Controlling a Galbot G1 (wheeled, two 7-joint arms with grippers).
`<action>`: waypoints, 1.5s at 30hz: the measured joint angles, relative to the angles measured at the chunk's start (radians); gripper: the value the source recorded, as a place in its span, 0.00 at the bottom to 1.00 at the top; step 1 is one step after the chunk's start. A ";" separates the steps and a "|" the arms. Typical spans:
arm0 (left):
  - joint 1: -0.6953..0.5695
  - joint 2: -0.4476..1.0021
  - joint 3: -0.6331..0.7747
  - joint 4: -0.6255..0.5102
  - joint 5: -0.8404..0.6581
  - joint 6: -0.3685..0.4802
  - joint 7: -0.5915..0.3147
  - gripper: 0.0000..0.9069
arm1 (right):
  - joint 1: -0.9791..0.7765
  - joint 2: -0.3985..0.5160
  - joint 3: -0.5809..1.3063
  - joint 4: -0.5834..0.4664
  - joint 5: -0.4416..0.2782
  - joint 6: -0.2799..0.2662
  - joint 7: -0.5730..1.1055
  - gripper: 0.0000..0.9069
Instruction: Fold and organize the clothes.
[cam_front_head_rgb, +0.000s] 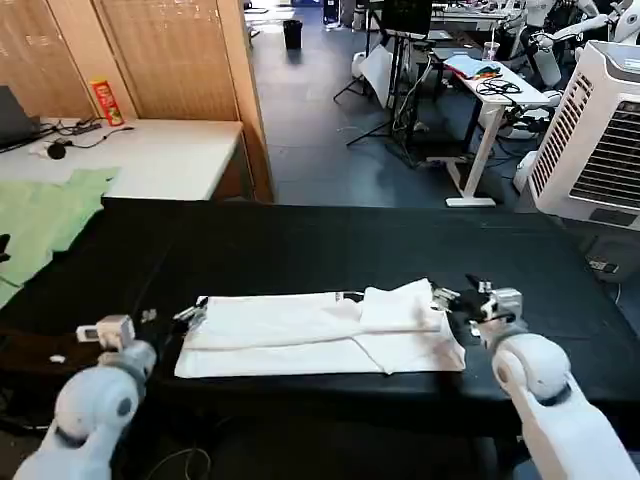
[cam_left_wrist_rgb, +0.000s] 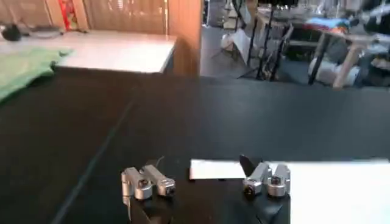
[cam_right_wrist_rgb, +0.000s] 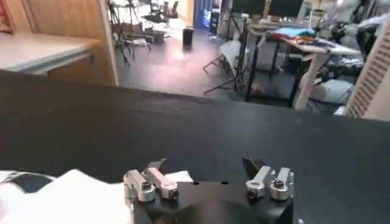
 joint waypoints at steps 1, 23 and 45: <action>-0.013 -0.005 0.004 0.017 -0.002 0.000 0.001 0.97 | 0.009 0.006 -0.005 -0.015 0.000 -0.002 0.000 0.95; -0.078 -0.032 0.032 0.160 0.040 0.006 0.038 0.05 | 0.042 0.090 -0.042 -0.126 -0.068 0.025 -0.017 0.00; -0.095 -0.045 0.046 0.172 0.193 -0.065 0.086 0.97 | -0.063 0.108 0.031 -0.021 -0.104 0.060 -0.014 0.97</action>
